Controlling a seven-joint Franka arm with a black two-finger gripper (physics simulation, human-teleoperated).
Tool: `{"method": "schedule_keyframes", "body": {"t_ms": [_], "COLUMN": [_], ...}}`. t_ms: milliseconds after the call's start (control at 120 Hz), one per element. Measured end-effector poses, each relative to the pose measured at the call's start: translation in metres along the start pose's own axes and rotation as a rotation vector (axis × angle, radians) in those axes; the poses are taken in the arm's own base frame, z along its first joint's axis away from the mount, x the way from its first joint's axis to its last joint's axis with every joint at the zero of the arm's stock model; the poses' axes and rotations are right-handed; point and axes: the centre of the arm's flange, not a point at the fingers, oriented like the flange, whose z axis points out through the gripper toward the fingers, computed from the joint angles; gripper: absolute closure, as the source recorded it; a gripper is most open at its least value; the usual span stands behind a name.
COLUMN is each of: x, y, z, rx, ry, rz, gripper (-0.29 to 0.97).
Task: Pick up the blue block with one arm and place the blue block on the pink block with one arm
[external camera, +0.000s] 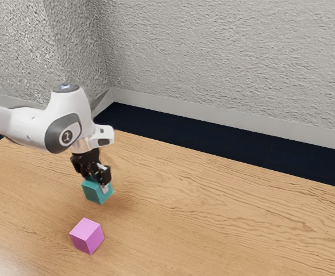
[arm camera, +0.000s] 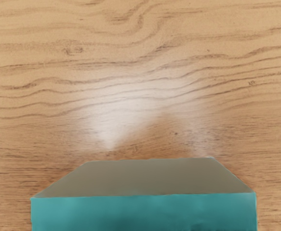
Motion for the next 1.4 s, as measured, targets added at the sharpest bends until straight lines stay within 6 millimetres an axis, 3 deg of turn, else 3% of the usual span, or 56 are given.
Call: {"method": "schedule_keyframes", "body": {"t_ms": [208,633,1100,1400], "x": [-0.032,-0.069,-0.095,-0.101], "y": [0.017,0.029,0.056,0.057], "z": [-0.002,-0.013,-0.009,-0.006], "rx": [0.019,0.046,0.046,0.038], "ry": [-0.019,-0.004,-0.006,-0.010], "rz": [0.009,-0.014,-0.041,-0.074], "gripper": [0.38,0.39,0.39,0.39]}}
